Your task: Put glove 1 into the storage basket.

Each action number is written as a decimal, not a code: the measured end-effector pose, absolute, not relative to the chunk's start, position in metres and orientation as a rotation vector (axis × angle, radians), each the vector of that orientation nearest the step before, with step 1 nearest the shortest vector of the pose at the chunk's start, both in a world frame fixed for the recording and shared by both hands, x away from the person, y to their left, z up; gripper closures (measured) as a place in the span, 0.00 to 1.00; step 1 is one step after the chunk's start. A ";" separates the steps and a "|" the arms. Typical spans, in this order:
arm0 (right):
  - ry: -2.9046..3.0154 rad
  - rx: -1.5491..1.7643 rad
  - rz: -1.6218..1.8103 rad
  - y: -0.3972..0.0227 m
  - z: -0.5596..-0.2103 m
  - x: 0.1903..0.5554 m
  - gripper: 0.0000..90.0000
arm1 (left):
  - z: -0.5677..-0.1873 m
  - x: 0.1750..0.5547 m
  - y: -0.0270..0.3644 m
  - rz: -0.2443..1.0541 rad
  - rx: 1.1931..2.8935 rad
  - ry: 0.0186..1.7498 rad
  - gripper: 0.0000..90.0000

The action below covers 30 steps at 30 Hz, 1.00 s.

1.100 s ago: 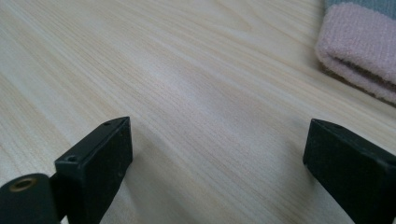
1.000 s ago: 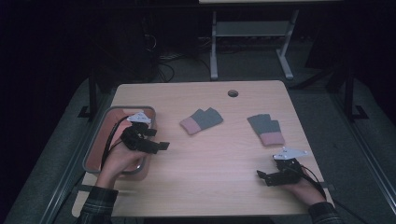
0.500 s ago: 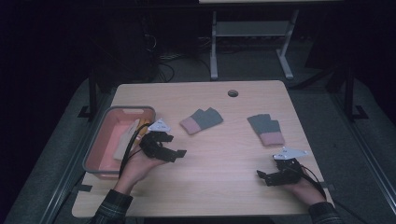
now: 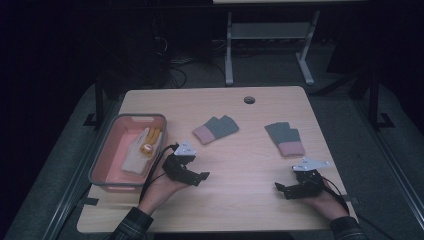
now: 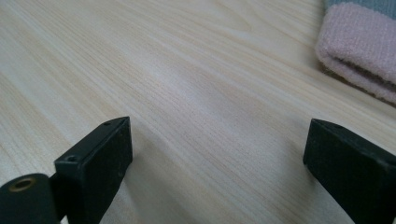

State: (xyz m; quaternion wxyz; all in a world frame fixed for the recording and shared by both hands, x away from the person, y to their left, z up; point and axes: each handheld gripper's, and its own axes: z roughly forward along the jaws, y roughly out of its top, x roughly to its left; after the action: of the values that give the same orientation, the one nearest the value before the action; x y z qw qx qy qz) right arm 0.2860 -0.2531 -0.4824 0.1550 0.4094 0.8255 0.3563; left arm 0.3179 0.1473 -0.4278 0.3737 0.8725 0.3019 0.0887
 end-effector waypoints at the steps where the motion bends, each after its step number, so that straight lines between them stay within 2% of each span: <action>1: 2.365 1.172 1.021 -0.253 -0.482 0.286 0.09 | -0.431 0.317 0.146 0.233 2.240 0.773 0.19; 11: 2.364 1.172 1.021 -0.253 -0.482 0.286 0.09 | -0.464 0.309 0.140 0.250 2.341 0.734 0.19; 22: 2.410 1.171 0.958 -0.253 -0.476 0.286 0.10 | -0.478 0.303 0.147 0.287 2.257 0.678 0.13; 24: 2.400 1.162 0.979 -0.253 -0.471 0.286 0.16 | -0.478 0.303 0.147 0.288 2.258 0.678 0.14; 27: 2.391 1.152 0.995 -0.255 -0.466 0.288 0.18 | -0.478 0.303 0.147 0.287 2.256 0.679 0.14; 30: 2.385 1.182 1.003 -0.256 -0.463 0.289 0.25 | -0.478 0.303 0.146 0.284 2.251 0.682 0.14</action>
State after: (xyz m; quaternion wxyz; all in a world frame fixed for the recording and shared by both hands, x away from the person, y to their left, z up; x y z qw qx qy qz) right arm 0.2895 -0.2564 -0.4632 0.1480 0.4108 0.8293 0.3489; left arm 0.3028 0.1465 -0.4778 0.3766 0.8802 0.2667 0.1110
